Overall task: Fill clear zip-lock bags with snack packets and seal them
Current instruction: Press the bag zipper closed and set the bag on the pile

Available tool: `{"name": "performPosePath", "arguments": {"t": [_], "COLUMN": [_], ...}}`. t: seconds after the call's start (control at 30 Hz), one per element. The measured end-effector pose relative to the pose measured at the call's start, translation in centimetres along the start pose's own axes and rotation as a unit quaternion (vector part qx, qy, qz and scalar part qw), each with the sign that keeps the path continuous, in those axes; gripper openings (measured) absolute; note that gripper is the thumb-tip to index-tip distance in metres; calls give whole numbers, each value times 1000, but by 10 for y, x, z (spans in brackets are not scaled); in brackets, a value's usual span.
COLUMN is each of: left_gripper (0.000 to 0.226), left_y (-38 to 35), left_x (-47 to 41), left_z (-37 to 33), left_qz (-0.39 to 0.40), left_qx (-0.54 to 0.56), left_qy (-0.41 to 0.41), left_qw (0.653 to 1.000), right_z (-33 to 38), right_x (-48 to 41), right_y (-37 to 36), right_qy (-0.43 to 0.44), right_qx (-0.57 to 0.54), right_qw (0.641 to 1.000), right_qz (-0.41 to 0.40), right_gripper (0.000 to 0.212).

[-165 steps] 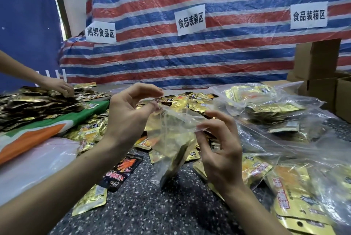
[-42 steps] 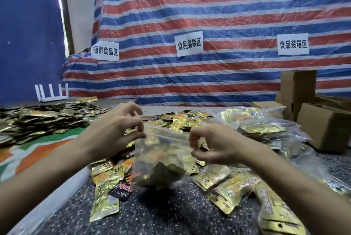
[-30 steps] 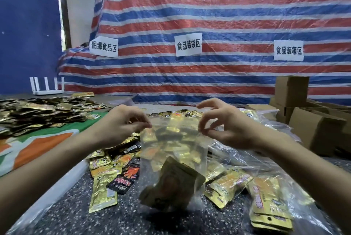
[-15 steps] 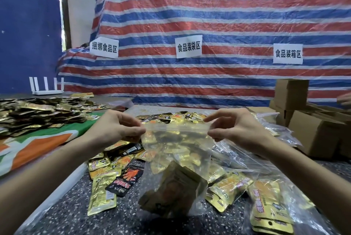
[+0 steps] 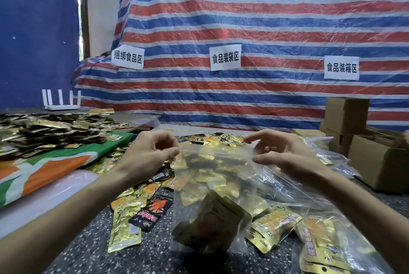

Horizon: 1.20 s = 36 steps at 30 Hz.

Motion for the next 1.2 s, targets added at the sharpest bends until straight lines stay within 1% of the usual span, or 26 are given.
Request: {"name": "performPosePath", "arguments": {"t": [0.03, 0.07, 0.17, 0.2, 0.27, 0.37, 0.43, 0.5, 0.73, 0.83, 0.93, 1.07, 1.2], "left_gripper": [9, 9, 13, 14, 13, 15, 15, 14, 8, 6, 6, 17, 13], "left_y": [-1, -3, -10, -12, -15, -18, -17, -13, -14, -15, -16, -15, -16], "left_x": [2, 4, 9, 9, 10, 14, 16, 17, 23, 23, 22, 21, 22], "left_z": [-1, -3, -12, -15, -18, -19, -18, -17, -18, -24, -30, -33, -36], "left_qz": [-5, -6, -11, -15, -19, -21, -28, -35, -21, 22, 56, 28, -5], "left_qx": [-1, 2, -12, -17, -18, -16, -12, -3, 35, 31, -15, -37, 26], "left_qy": [-9, -18, -59, -69, -74, -75, -69, -59, -52, -84, -131, -151, -131], "left_qw": [1000, 1000, 998, 997, 997, 997, 997, 998, 998, 996, 990, 987, 991], "right_z": [0, 3, 18, 26, 41, 57, 62, 65, 75, 79, 80, 78, 75], "right_x": [0, 0, -8, -12, -21, -29, -30, -30, -29, -28, -29, -28, -24], "right_y": [1, 2, -9, -19, -42, -74, -85, -88, -94, -91, -86, -80, -72], "right_qy": [-3, -4, 18, 32, 59, 95, 110, 118, 117, 127, 127, 114, 115], "right_qx": [29, 71, 171, 189, 213, 242, 251, 259, 275, 291, 292, 264, 265], "right_qw": [1000, 997, 985, 981, 973, 960, 955, 953, 949, 944, 945, 954, 954], "right_qz": [7, 7, 18, 31, 62, 107, 110, 99, 104, 94, 77, 84, 82], "right_gripper": [29, 32, 64, 66, 56, 27, 15, 10, 10, 14, 13, 8, 8]}}
Point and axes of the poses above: each hand's wrist, its own x-axis away from the middle knuckle, its own y-axis out of the back of the hand, z = x × y, the point moved 5 cm from there along -x, towards the middle knuckle, and after that the axes turned 3 degrees about -z, right-handed, at the moved point
